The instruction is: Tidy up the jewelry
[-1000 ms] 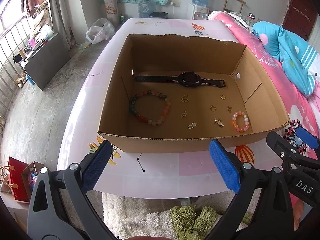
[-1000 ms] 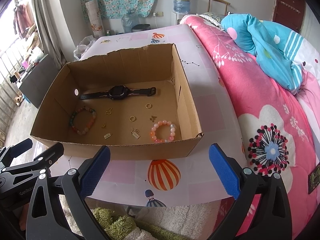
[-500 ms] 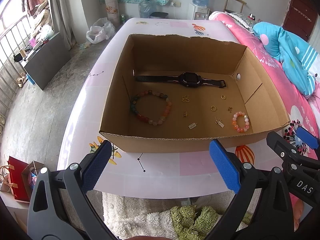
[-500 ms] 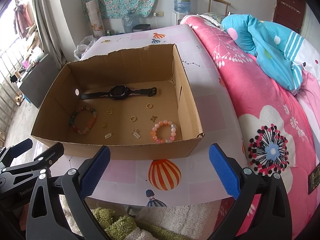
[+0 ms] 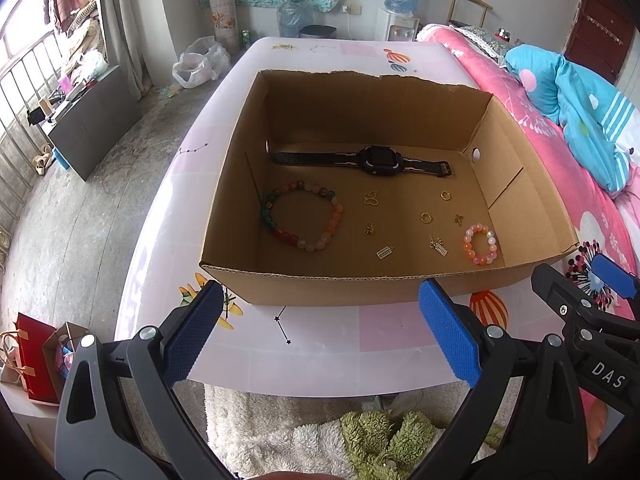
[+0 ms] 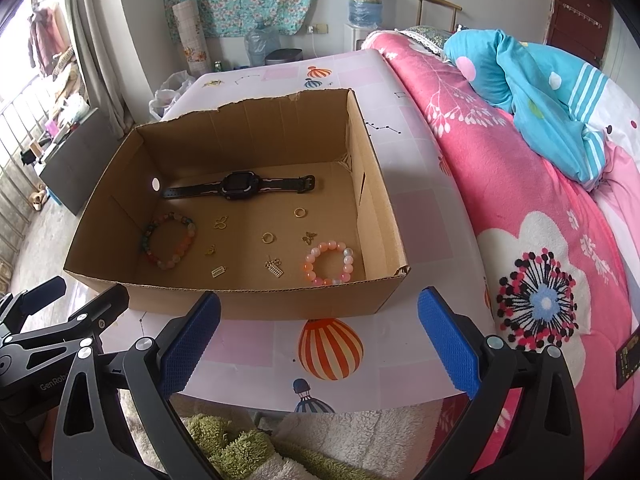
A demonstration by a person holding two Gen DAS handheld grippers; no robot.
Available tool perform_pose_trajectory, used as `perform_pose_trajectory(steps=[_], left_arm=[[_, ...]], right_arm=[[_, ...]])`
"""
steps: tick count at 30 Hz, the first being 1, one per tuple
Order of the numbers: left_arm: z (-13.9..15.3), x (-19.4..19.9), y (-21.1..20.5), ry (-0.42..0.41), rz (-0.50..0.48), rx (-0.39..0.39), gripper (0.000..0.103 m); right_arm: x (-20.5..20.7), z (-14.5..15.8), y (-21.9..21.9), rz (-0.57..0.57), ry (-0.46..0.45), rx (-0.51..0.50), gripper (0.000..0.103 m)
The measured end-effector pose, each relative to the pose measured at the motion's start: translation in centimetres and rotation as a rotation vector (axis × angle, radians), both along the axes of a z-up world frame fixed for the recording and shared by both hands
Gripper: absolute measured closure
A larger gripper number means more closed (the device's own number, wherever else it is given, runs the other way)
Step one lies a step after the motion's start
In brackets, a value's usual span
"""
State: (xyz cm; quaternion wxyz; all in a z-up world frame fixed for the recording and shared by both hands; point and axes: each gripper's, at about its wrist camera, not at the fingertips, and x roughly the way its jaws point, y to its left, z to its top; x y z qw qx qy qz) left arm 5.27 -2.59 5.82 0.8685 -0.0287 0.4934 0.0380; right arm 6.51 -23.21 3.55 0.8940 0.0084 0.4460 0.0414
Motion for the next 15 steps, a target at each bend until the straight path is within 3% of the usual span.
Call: perform_pose_trajectory(steps=[15], left_arm=[[0.02,-0.04,0.00,0.000,0.002,-0.002,0.009]], right_arm=[[0.02,0.01,0.01,0.004,-0.001,-0.001,0.007]])
